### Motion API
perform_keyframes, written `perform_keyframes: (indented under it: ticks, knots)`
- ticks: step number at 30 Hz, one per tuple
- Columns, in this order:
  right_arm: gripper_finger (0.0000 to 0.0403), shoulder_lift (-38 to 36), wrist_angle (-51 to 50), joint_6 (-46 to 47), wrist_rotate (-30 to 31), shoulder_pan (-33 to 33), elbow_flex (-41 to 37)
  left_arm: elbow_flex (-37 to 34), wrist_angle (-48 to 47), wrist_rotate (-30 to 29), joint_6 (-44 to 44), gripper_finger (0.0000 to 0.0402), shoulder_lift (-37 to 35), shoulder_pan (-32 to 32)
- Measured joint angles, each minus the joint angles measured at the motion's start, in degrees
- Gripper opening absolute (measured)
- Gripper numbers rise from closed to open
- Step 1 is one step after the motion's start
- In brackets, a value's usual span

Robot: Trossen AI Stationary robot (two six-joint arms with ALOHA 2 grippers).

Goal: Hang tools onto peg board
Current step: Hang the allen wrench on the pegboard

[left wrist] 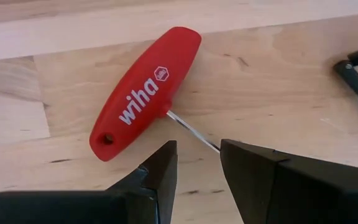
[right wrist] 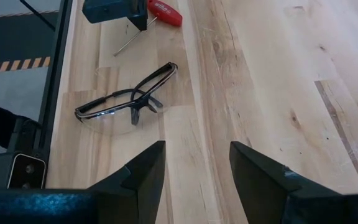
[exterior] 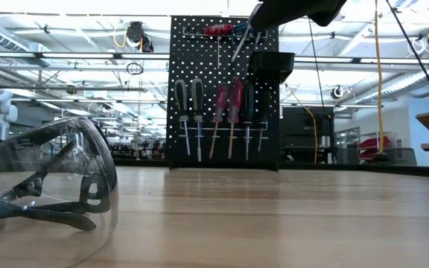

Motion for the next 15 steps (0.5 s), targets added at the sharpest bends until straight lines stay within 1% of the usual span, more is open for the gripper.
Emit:
perform_keyframes:
  ticks: [15]
  knots:
    - [0.0171, 0.00, -0.02, 0.20, 0.01, 0.00, 0.01, 0.00, -1.46, -0.34, 0.16, 0.0130, 0.00, 0.79]
